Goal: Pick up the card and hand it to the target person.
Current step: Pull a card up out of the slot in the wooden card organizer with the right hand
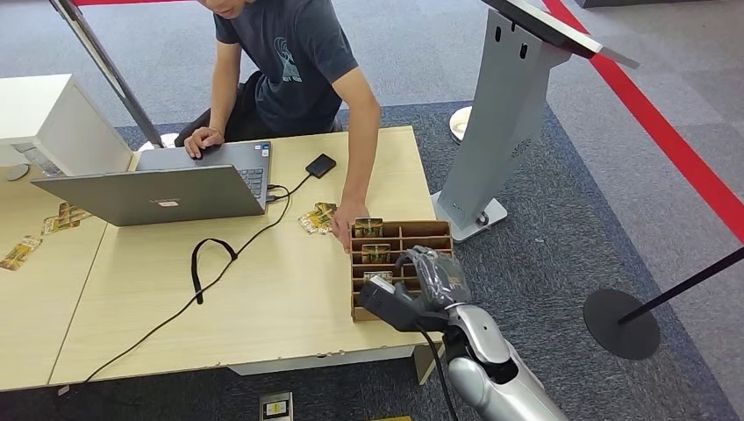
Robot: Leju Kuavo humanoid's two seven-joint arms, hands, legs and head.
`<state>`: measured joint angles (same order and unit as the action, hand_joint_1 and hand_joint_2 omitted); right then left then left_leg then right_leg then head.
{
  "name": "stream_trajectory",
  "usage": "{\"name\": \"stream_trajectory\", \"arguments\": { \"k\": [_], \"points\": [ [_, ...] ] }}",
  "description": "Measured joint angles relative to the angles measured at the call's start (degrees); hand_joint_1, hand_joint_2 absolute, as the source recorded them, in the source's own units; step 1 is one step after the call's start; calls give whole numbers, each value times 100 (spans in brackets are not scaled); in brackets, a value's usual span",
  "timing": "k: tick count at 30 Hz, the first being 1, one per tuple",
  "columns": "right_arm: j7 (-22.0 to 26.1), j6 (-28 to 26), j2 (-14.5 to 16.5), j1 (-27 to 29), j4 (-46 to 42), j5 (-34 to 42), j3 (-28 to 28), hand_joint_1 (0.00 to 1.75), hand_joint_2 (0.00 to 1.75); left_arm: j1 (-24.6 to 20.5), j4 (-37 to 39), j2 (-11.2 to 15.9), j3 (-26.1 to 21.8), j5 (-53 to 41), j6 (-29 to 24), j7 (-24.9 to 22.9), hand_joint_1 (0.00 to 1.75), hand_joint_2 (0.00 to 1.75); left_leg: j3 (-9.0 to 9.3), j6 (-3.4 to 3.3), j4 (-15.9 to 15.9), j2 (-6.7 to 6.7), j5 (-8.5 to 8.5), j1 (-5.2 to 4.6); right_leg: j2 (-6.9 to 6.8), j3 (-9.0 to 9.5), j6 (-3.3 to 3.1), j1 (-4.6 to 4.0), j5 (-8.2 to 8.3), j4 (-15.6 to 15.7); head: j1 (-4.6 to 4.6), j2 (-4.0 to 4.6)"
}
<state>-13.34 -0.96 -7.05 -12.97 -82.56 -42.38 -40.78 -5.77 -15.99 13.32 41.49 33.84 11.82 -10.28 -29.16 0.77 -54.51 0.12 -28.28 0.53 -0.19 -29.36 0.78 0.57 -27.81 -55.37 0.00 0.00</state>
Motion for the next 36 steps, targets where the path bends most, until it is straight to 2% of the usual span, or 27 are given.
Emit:
{"name": "stream_trajectory", "arguments": {
  "k": [15, 22, 36],
  "points": [
    [141, 55, 132, -272, 244, 62, -234, 86, 175, 3, 25, -27, -114, 103, 6, -47, 0, 0, 2, 0, 3, -2, 1, 1, 2, 2, 0, -1, 1, 2, 0, 0],
    [134, 2, 73, -217, 244, 94, -217, 85, 175, 5, 13, -18, -49, 34, 26, -34, 0, 0, 2, -1, 4, 2, 2, 3, -2, 5, 0, -3, 2, 6, 0, 0],
    [137, 43, 152, -309, 457, 93, -281, 83, 175, 3, 44, -45, -127, 116, 31, -50, 0, 0, 2, 0, 3, 1, 0, 3, -1, 4, 0, -3, 0, 3, 0, 0]
  ]
}}
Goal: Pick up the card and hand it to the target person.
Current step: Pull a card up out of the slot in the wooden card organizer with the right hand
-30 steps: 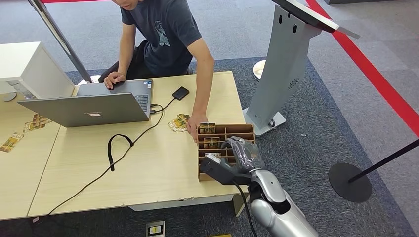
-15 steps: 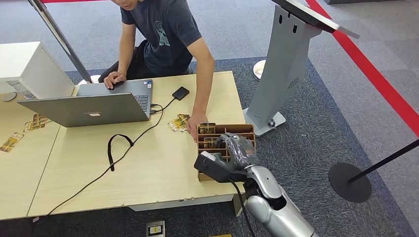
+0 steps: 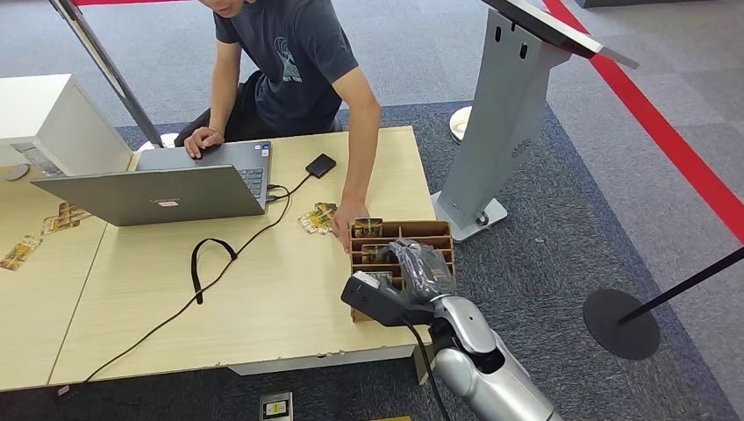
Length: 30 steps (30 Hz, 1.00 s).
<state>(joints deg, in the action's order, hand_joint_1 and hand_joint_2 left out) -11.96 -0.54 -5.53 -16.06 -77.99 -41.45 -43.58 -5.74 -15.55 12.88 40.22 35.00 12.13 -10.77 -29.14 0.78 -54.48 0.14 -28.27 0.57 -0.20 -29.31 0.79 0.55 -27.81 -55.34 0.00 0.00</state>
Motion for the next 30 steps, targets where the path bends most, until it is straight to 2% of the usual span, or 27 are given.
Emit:
{"name": "stream_trajectory", "arguments": {
  "k": [30],
  "points": [
    [-49, 18, 72, -89, 517, 26, -85, 89, 175, -6, 13, 6, -3, -12, 7, -36, 0, 0, 0, 0, 2, 0, 2, 1, -1, 0, -3, 0, 0, 2, 0, 0]
  ]
}}
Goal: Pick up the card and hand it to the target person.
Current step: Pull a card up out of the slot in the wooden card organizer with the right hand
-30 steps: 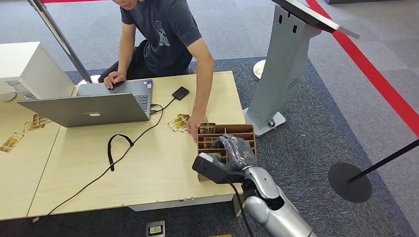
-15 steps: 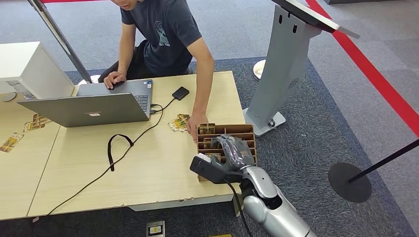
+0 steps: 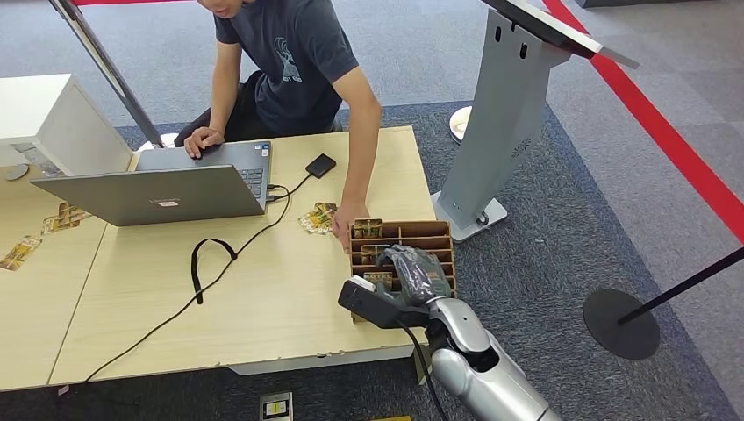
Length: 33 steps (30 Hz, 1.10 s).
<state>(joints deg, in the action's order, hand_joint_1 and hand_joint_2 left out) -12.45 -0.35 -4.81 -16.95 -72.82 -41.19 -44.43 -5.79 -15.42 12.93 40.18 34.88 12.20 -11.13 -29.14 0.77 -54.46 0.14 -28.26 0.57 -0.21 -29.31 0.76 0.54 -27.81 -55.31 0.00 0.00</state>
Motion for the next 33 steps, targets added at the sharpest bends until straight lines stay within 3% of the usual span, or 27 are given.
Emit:
{"name": "stream_trajectory", "arguments": {
  "k": [15, 33],
  "points": [
    [-8, 9, 32, 30, 51, -15, -84, 90, 175, 0, -4, 6, 21, -36, 7, 15, 0, 0, 2, 0, 0, 1, -1, 1, -2, 1, -1, 0, -2, 0, 0, 0],
    [-242, -65, -174, 316, -298, -209, 97, 96, 175, -101, -56, 52, 215, -283, 33, 0, 0, 0, 1, 0, 0, 17, 0, 3, -17, 6, -2, -1, -6, 4, 0, 0]
  ]
}}
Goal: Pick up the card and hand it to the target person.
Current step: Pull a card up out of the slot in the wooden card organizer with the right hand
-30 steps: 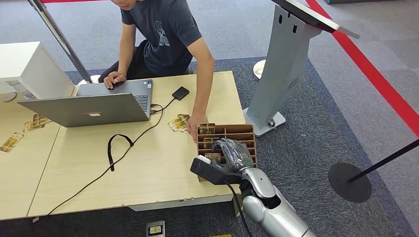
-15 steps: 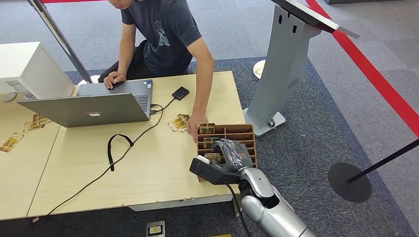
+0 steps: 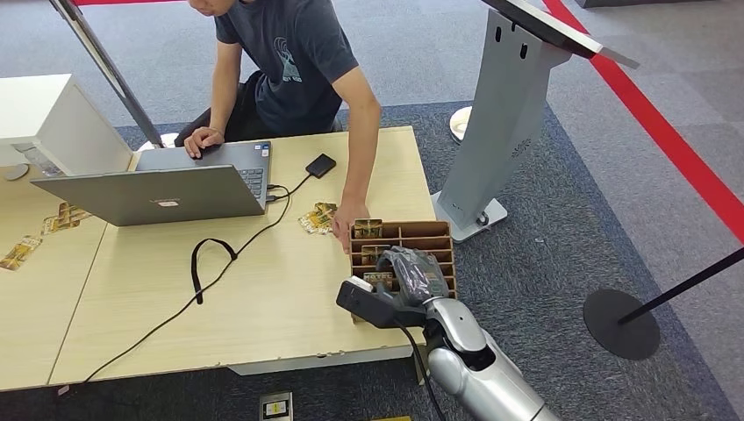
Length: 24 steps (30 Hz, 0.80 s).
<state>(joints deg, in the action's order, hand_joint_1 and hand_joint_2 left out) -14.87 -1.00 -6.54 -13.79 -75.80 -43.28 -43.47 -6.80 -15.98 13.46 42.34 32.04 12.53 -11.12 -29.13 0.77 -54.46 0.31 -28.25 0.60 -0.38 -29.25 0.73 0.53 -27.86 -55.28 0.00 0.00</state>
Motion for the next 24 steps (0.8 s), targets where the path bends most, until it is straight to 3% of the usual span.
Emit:
{"name": "stream_trajectory", "arguments": {
  "k": [24],
  "points": [
    [-147, 15, -58, 142, -235, -229, 140, 103, 175, -127, -38, 2, 48, -146, -19, -81, 0, 0, -2, 0, -2, 1, 0, -1, -1, -3, 1, 0, -1, -3, 0, 0]
  ]
}}
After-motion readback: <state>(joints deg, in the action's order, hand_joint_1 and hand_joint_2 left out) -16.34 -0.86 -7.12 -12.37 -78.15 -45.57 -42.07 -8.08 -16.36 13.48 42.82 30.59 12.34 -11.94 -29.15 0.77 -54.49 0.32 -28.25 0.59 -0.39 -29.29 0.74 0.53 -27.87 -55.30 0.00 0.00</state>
